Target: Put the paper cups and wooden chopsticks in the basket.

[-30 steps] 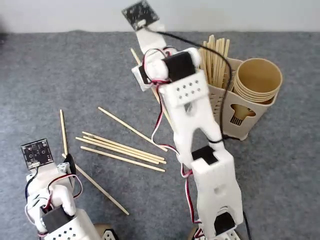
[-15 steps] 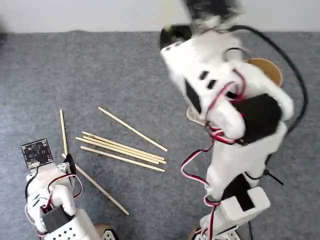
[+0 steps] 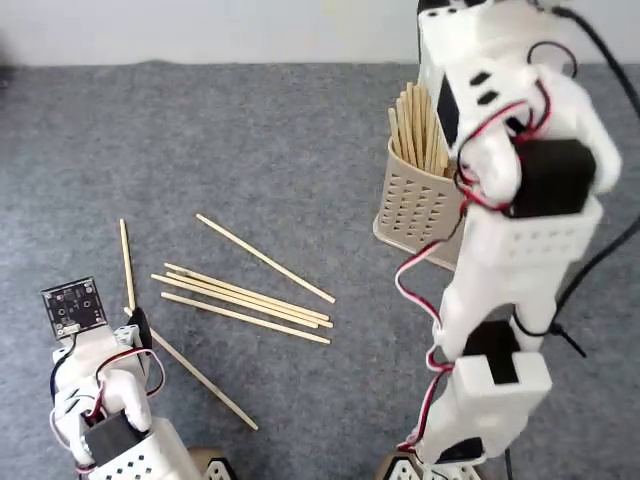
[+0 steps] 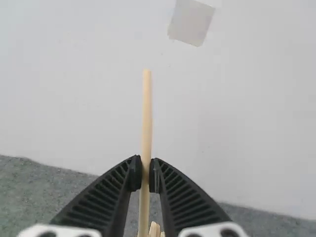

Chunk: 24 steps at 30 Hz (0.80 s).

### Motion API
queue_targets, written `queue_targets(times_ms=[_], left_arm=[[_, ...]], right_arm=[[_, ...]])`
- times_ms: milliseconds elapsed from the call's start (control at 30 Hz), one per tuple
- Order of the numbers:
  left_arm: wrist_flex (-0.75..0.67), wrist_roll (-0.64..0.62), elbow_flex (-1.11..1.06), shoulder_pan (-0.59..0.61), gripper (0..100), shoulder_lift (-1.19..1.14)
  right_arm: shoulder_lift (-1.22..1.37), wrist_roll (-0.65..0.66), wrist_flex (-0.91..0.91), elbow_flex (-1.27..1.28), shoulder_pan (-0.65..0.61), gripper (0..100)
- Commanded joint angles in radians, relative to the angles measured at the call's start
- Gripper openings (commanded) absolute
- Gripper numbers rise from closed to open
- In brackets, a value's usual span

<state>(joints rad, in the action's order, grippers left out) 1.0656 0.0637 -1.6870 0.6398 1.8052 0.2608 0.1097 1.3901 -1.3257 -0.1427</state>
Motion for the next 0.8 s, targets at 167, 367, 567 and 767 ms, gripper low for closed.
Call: queue_targets(times_ms=[167, 367, 567, 767], left_arm=[[-0.008, -0.003, 0.010, 0.000, 26, 0.015], [-0.008, -0.003, 0.010, 0.000, 26, 0.015], [-0.008, -0.003, 0.010, 0.000, 26, 0.015], [-0.008, -0.003, 0.010, 0.000, 26, 0.015]], right_arm=[[0.191, -0.092, -0.125, -0.026, 0.048, 0.9], [0.283, -0.091, -0.133, -0.049, 0.051, 0.9], [0.378, -0.084, -0.085, -0.140, 0.065, 0.8], [0.450, -0.083, 0.076, -0.295, 0.058, 7.3]])
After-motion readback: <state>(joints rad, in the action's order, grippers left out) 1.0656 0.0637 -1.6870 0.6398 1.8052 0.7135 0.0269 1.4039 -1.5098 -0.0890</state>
